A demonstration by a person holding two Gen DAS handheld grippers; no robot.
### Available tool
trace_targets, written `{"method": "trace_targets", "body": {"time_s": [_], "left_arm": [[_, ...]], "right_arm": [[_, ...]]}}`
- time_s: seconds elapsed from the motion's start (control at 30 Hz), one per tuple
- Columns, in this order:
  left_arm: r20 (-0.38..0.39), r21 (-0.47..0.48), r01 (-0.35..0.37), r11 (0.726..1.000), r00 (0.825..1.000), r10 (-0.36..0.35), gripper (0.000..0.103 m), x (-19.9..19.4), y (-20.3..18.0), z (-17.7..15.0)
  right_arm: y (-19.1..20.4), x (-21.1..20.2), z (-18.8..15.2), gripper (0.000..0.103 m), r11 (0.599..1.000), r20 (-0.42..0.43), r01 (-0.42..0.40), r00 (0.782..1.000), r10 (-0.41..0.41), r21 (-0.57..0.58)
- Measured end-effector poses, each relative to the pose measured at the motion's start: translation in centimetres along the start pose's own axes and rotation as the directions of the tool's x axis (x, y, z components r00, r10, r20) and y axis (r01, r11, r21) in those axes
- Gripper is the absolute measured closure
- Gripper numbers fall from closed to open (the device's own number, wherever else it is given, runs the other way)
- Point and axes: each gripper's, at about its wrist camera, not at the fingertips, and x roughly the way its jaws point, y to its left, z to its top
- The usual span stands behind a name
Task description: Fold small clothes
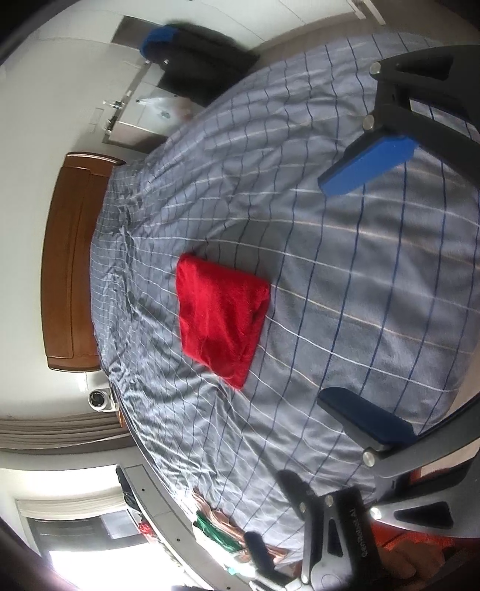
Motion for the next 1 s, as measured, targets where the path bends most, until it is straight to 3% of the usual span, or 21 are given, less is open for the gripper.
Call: {"method": "trace_targets", "body": {"time_s": [0.2,0.43,0.67,0.9,1.0], "left_arm": [[-0.008,-0.044,0.004,0.999,1.0,-0.005,0.0,0.4,0.9,0.1],[0.028,-0.073,-0.101,0.992,0.994,0.103,0.0,-0.3,1.6,0.6],[0.153,-0.103,-0.009,0.995,0.988,0.025,0.0,-2.4,3.2,0.8],[0.138,-0.111,0.002,0.994,0.99,0.014,0.0,-2.5,3.8,1.3],[0.147,-0.096,0.008,0.995,0.989,0.006,0.0,-2.8,3.8,1.1]], "right_arm": [[-0.5,0.3,-0.1,0.0,1.0,-0.017,0.007,1.0,-0.007,0.014],[-1.3,-0.7,-0.2,0.0,0.999,0.03,0.024,0.999,-0.024,0.023],[-2.5,-2.5,0.4,0.0,0.997,0.099,0.04,0.994,-0.046,0.066],[-1.9,-2.9,0.6,0.0,0.998,0.108,0.029,0.994,-0.034,0.048],[-2.0,-2.5,0.6,0.0,0.996,0.082,-0.044,0.996,0.038,0.078]]}}
